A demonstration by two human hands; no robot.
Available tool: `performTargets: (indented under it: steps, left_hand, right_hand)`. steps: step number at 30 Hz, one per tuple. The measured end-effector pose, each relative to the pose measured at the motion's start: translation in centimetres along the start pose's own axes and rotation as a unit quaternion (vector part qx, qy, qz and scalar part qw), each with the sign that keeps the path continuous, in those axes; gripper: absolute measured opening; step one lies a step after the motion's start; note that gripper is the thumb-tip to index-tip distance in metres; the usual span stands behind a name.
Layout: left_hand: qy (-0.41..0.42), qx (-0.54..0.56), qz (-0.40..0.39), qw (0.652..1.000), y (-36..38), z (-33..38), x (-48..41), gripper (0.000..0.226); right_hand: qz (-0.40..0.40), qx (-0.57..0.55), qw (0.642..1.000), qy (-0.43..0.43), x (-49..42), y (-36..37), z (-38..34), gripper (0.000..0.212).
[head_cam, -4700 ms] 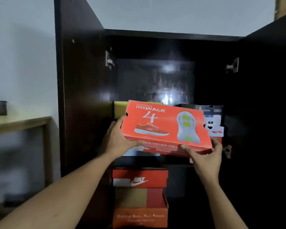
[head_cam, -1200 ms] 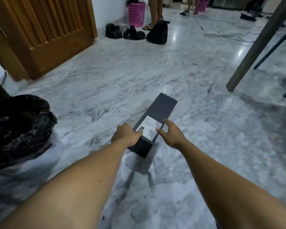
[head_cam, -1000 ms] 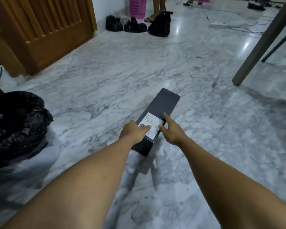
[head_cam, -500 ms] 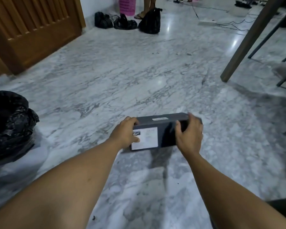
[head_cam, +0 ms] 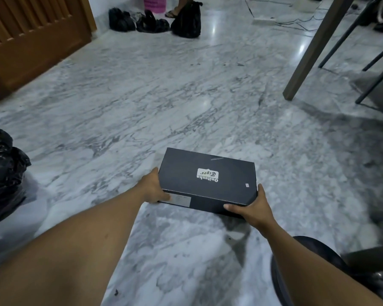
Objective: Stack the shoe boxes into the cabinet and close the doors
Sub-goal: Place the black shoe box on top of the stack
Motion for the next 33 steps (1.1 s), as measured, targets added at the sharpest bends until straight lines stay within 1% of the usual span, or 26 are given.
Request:
performTargets:
  steps: [2,4,6,8,9,12,14,17,19,20,22,25,28,30,33]
  left_hand:
    - [0.002,0.026,0.001,1.000,0.6,0.3,-0.3,0.067]
    - [0.005,0.042,0.021,0.999,0.5,0.6,-0.4,0.070]
    - [0.004,0.066,0.057,0.996,-0.5,0.9,0.0,0.089]
    - [0.035,0.081,0.098,0.991,-2.3,2.0,0.6,0.111]
    - [0.056,0.087,0.112,0.988,-3.2,2.6,0.9,0.114]
    - [0.113,0.085,0.148,0.979,-6.2,5.2,2.8,0.110]
    - [0.139,0.088,0.178,0.970,-8.9,7.8,5.3,0.114]
    - [0.180,0.093,0.226,0.953,-13.4,11.8,10.2,0.117]
    - [0.209,0.084,0.256,0.940,-16.8,14.9,14.1,0.112]
    - [0.227,0.075,0.269,0.933,-18.5,16.7,16.3,0.111]
    - [0.255,0.051,0.298,0.918,-22.1,20.0,21.3,0.117]
    - [0.287,0.013,0.341,0.895,-27.2,24.3,29.5,0.138]
    - [0.321,-0.020,0.397,0.860,-31.9,28.1,38.2,0.154]
    - [0.345,-0.037,0.434,0.831,-34.3,30.2,43.9,0.156]
    - [0.381,-0.069,0.498,0.776,-36.6,33.2,52.3,0.146]
  right_hand:
    - [-0.003,0.025,1.000,0.010,-0.3,0.0,0.8,0.103]
    - [0.011,0.024,1.000,0.007,-0.2,-0.4,0.7,0.106]
    - [0.031,0.007,0.999,-0.012,0.5,-1.2,-0.6,0.102]
    - [0.031,-0.027,0.999,-0.025,1.2,-1.8,-2.1,0.098]
    - [0.028,-0.046,0.998,-0.032,1.7,-2.1,-3.1,0.097]
    - [0.025,-0.076,0.994,-0.073,3.9,-3.0,-7.1,0.096]
    - [0.020,-0.085,0.990,-0.108,6.3,-3.8,-10.6,0.092]
    - [0.002,-0.106,0.983,-0.149,10.6,-5.1,-15.6,0.084]
    - [-0.005,-0.110,0.977,-0.181,14.2,-5.9,-19.0,0.084]
    - [-0.008,-0.113,0.973,-0.200,16.2,-6.2,-20.6,0.084]
    - [-0.011,-0.127,0.961,-0.244,21.2,-6.7,-24.1,0.084]
    - [-0.019,-0.145,0.938,-0.315,29.6,-7.1,-29.2,0.084]
    - [-0.025,-0.157,0.909,-0.385,37.4,-7.6,-33.4,0.083]
    - [-0.020,-0.173,0.888,-0.425,42.0,-8.1,-36.1,0.092]
    - [-0.017,-0.204,0.858,-0.472,47.5,-8.5,-39.2,0.113]
Point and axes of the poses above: each hand's wrist, its own x-axis away from the middle knuckle, its own y-axis out of the palm, z = x × y, the point moved 10 cm from there along -x, towards the middle knuckle, and after that the axes turned 15 degrees about y, right-handed, at the moved point
